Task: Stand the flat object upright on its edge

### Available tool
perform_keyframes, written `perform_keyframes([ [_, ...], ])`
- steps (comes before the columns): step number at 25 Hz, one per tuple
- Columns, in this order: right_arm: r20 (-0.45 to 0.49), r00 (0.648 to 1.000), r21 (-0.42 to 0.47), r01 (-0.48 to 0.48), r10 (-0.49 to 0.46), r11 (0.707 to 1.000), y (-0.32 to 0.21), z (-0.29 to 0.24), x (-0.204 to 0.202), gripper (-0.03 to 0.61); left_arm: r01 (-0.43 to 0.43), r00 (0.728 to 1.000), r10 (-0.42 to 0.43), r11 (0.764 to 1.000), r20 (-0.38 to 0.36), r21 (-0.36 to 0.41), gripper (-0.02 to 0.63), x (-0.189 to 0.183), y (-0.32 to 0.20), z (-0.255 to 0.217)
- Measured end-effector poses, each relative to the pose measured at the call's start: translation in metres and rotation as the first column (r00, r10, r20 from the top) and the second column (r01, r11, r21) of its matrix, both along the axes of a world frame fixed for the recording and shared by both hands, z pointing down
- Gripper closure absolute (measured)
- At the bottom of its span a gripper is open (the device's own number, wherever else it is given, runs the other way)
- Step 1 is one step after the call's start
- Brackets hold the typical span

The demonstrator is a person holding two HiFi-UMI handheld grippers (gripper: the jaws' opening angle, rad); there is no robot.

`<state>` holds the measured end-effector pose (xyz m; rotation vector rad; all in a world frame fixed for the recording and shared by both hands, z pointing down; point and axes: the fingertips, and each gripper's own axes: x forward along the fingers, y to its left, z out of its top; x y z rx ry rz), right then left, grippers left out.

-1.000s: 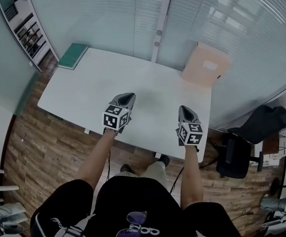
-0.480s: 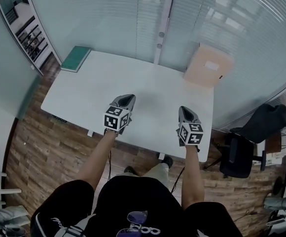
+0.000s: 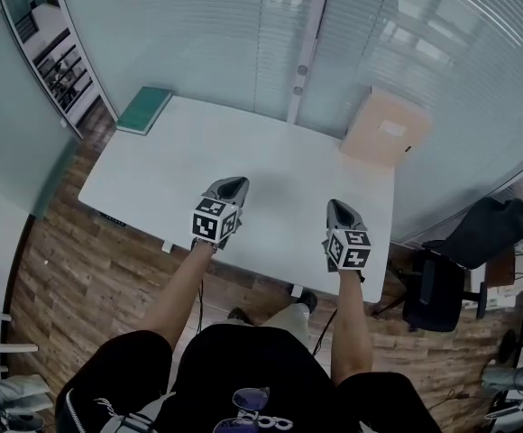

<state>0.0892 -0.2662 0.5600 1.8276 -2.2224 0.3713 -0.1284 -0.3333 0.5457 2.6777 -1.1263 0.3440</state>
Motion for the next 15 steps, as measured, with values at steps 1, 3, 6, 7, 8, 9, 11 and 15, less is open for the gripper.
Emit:
perform_keyframes([
  [1,-0.001,1.000,0.000,0.000,0.000,1.000,-0.0005,0.0001,-0.0006,0.555,0.001,1.000,-0.001,1.000,0.001,0.000,0.592,-0.0011,-0.0003,0.0002],
  [3,0.000,1.000,-0.001,0.000,0.000,1.000,-0.0008,0.0005,-0.0009,0.555,0.005,1.000,-0.005,1.000,0.001,-0.001,0.592,-0.0027,-0.0002,0.0011],
  [6,0.008,1.000,-0.001,0.002,-0.002,1.000,-0.0019,0.0008,-0.0012,0.557,0.008,1.000,-0.008,1.000,0.004,-0.005,0.592,-0.0044,-0.0010,0.0032],
  [7,0.012,1.000,-0.001,0.002,-0.002,1.000,-0.0024,0.0010,-0.0013,0.557,0.009,1.000,-0.009,1.000,0.004,-0.006,0.592,-0.0049,-0.0013,0.0038],
  [8,0.013,1.000,-0.001,0.002,-0.002,1.000,-0.0028,0.0013,-0.0013,0.557,0.010,1.000,-0.010,1.000,0.003,-0.007,0.592,-0.0053,-0.0015,0.0041],
  [9,0.014,1.000,-0.002,0.003,-0.003,1.000,-0.0029,0.0017,-0.0014,0.556,0.011,1.000,-0.011,1.000,0.002,-0.007,0.592,-0.0055,-0.0014,0.0041],
  [11,0.015,1.000,-0.006,0.004,-0.004,1.000,-0.0027,0.0033,-0.0019,0.556,0.010,1.000,-0.010,1.000,0.000,-0.008,0.592,-0.0054,-0.0011,0.0044],
  [15,0.010,1.000,-0.013,0.010,-0.010,1.000,-0.0027,0.0073,-0.0047,0.555,0.011,1.000,-0.011,1.000,0.002,-0.012,0.592,-0.0056,-0.0016,0.0069],
])
